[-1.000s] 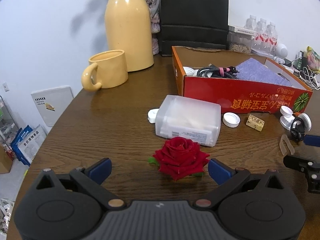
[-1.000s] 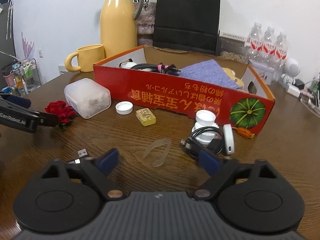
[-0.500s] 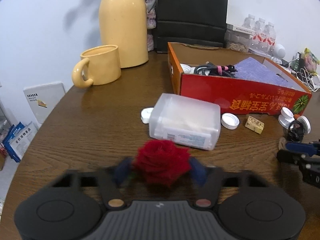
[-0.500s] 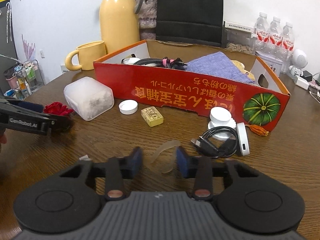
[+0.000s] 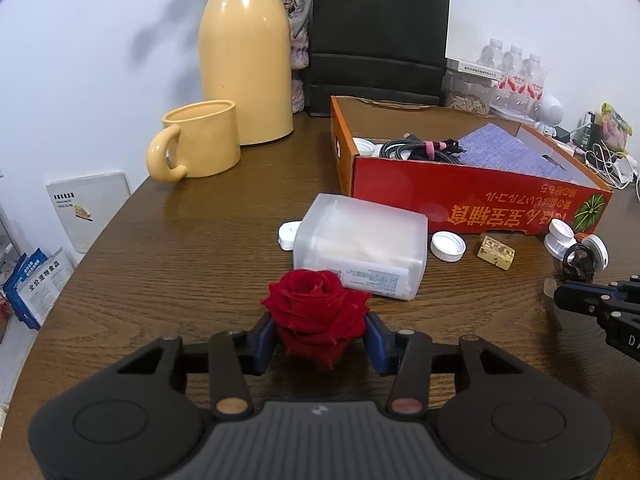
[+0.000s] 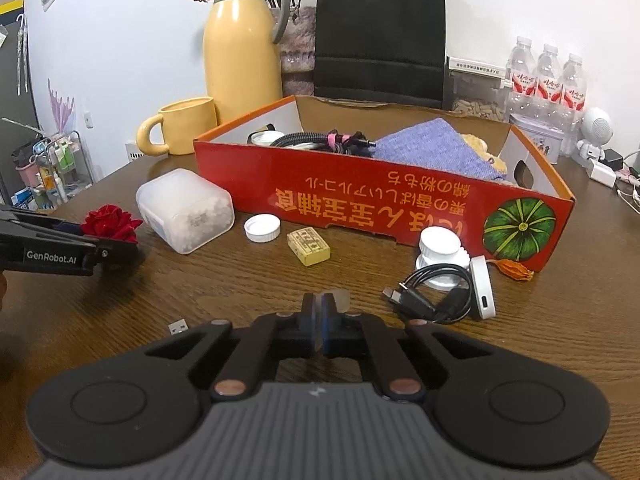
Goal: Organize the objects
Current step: 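Carry the red rose and clear insole over the box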
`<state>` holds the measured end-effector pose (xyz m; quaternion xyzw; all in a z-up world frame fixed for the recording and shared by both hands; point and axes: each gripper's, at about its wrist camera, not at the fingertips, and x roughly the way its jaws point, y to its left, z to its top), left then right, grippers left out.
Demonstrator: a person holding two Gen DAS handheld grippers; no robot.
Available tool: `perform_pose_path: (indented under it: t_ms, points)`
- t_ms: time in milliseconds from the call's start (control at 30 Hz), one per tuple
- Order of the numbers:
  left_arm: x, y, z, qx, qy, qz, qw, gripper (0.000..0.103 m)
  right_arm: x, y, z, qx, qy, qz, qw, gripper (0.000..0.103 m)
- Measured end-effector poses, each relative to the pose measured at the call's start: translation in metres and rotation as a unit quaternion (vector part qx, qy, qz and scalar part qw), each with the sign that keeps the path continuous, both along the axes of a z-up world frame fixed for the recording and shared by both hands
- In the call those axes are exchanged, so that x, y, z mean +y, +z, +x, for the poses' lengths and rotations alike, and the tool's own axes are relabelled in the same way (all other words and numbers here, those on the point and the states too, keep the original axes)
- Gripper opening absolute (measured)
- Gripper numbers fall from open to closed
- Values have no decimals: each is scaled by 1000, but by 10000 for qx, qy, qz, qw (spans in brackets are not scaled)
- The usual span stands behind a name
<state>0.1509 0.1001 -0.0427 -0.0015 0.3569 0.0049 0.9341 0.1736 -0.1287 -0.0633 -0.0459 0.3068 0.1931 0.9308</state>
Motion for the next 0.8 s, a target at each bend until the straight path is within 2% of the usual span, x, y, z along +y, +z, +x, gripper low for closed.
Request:
perform_pose_path:
  t_ms: [467, 800]
  points:
    - [-2, 20, -11, -222, 26, 8, 9998, 44, -10, 22, -8, -385, -77, 189, 9991, 3]
    - [-28, 43, -13, -469, -133, 52, 9988, 44, -18, 43, -11, -680, -98, 310, 9972, 3]
